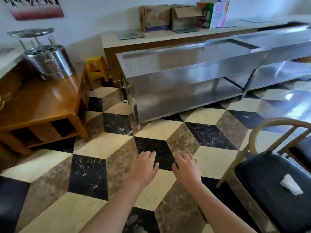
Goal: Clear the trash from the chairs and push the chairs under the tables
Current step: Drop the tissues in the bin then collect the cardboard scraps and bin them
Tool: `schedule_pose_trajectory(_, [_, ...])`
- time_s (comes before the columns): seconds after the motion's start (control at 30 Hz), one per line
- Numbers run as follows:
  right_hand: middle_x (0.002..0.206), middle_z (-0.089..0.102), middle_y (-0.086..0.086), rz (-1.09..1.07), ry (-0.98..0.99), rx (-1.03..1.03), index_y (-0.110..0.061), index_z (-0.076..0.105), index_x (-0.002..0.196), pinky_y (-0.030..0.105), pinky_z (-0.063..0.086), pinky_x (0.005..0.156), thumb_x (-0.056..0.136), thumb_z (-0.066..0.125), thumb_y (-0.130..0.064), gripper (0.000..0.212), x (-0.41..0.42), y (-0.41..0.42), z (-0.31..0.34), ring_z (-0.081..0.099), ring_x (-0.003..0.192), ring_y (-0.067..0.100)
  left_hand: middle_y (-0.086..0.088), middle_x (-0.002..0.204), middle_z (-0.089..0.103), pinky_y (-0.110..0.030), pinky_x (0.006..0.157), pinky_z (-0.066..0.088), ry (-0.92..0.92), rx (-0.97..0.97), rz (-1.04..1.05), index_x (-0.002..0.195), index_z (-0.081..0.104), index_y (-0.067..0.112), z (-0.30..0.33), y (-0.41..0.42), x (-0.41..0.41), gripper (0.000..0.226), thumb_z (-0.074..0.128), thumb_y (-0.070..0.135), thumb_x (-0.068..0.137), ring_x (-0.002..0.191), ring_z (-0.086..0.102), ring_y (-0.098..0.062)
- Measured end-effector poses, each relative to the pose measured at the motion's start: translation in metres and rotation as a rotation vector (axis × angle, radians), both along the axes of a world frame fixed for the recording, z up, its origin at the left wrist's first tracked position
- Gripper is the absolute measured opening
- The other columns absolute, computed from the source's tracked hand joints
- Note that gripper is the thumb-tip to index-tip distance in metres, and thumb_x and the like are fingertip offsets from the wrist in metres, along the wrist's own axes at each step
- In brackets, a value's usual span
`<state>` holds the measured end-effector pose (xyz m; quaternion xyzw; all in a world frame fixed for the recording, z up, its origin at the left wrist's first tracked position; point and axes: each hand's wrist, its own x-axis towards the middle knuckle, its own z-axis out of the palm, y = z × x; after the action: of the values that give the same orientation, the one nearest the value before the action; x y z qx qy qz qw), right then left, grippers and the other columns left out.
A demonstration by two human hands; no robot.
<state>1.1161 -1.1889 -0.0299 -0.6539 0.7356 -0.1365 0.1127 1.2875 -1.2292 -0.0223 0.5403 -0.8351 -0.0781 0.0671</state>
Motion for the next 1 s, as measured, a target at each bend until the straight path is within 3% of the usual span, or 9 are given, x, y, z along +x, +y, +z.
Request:
schedule_pose_trajectory(0.27, [0.132, 0.05, 0.0, -0.182, 0.002, 0.021, -0.022, 0.05, 0.123, 0.035, 0.036, 0.102, 0.091, 0.052, -0.033, 0.033, -0.084, -0.155, -0.001, 0.041, 0.124, 0.022, -0.002, 0.127, 0.056, -0.035, 0.098, 0.039, 0.002, -0.003, -0.194, 0.132, 0.042, 0.017, 0.0, -0.188, -0.102, 0.044, 0.041, 0.039, 0.094, 0.116, 0.05, -0.018])
schedule_pose_trajectory(0.5, [0.129, 0.052, -0.003, -0.391, -0.025, 0.003, -0.022, 0.052, 0.124, 0.031, 0.032, 0.101, 0.092, 0.048, -0.038, 0.035, -0.162, -0.267, 0.016, 0.041, 0.121, 0.019, 0.0, 0.12, 0.057, -0.031, 0.091, 0.039, 0.006, -0.042, -0.407, 0.127, 0.045, 0.019, 0.023, -0.334, -0.196, 0.04, 0.038, 0.04, 0.094, 0.109, 0.051, -0.016])
schedule_pose_trajectory(0.7, [0.129, 0.054, -0.002, -0.547, -0.016, -0.023, -0.022, 0.053, 0.124, 0.033, 0.035, 0.102, 0.09, 0.053, -0.034, 0.036, -0.24, -0.319, 0.008, 0.043, 0.121, 0.02, 0.002, 0.125, 0.056, -0.03, 0.101, 0.036, -0.001, -0.027, -0.571, 0.131, 0.042, 0.02, 0.015, -0.404, -0.296, 0.042, 0.038, 0.04, 0.095, 0.117, 0.048, -0.013])
schedule_pose_trajectory(1.0, [0.121, 0.06, -0.002, -0.713, 0.019, -0.102, -0.023, 0.059, 0.116, 0.035, 0.045, 0.097, 0.089, 0.055, -0.034, 0.029, -0.43, -0.392, -0.008, 0.052, 0.112, 0.019, -0.001, 0.118, 0.058, -0.031, 0.092, 0.04, -0.012, -0.028, -0.729, 0.122, 0.047, 0.019, 0.004, -0.488, -0.499, 0.037, 0.04, 0.04, 0.094, 0.108, 0.052, -0.019])
